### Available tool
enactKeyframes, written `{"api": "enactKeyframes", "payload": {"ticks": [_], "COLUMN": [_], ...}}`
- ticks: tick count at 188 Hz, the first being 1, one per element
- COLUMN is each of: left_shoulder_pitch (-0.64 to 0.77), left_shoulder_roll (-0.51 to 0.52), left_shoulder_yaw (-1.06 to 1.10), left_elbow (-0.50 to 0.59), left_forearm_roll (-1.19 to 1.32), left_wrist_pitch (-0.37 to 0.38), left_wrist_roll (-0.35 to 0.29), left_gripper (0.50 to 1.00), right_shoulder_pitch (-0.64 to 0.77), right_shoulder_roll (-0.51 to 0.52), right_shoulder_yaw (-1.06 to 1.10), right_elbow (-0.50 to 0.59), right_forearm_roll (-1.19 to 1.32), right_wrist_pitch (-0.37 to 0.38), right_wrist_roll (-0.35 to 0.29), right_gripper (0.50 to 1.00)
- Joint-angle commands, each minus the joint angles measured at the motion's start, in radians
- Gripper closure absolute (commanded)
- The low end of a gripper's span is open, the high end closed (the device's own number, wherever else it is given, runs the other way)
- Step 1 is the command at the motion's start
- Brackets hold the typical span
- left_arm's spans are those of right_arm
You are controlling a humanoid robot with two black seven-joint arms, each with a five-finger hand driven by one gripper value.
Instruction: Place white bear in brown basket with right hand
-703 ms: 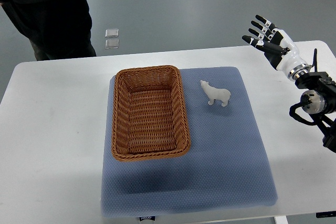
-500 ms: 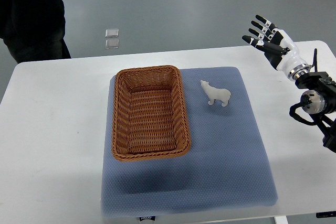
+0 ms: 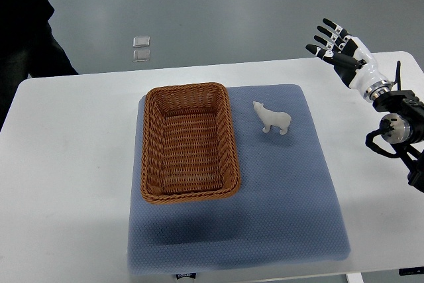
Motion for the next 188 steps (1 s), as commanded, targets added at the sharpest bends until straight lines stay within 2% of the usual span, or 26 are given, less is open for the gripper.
{"api": "enactKeyframes", "payload": {"ticks": [1, 188], "left_shoulder_pitch": [0.001, 0.0], "left_shoulder_roll": [0.0, 0.0], "left_shoulder_yaw": [-0.001, -0.001], "left_elbow": [0.0, 0.0], "left_forearm_roll": [0.001, -0.001], "left_wrist_pitch": [0.0, 0.0], "left_wrist_roll": [0.0, 0.0], "left_gripper": [0.5, 0.5], "right_shoulder_pitch": [0.0, 0.017], "right_shoulder_roll": [-0.001, -0.003], "right_shoulder_yaw": [0.0, -0.015], "right_elbow": [0.0, 0.003], "right_forearm_roll": [0.0, -0.014], "right_wrist_pitch": [0.001, 0.001], "right_wrist_roll": [0.0, -0.002], "right_gripper": [0.574, 0.574]}}
